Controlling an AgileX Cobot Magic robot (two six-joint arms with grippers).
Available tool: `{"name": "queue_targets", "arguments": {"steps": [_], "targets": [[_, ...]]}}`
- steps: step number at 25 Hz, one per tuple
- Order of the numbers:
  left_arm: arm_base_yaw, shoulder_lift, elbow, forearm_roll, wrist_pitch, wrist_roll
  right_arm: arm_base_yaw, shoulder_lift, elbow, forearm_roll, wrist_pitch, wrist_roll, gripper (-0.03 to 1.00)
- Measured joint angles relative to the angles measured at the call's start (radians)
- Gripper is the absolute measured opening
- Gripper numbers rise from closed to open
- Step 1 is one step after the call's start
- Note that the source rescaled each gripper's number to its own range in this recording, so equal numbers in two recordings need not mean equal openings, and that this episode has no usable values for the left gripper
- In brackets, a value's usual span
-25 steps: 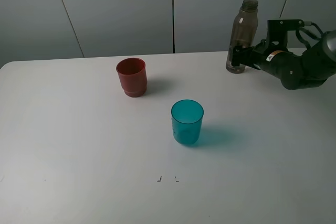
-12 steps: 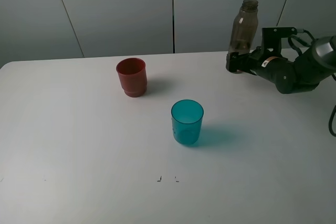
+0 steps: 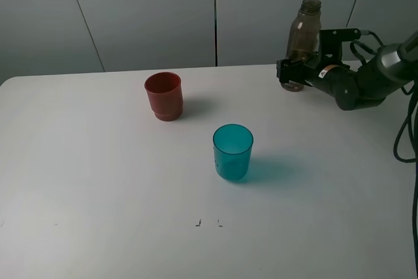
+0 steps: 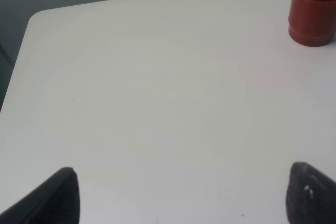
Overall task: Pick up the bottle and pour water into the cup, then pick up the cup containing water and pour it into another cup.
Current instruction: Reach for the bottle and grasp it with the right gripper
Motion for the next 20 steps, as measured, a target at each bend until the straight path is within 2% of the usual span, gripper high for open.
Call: {"name": "queue_targets", "arguments": {"steps": [20], "targets": [[0.0,0.0,0.0,0.0,0.0,0.0,0.0,0.048,-0.099,0.0,-0.005,-0.006,1.0]]}}
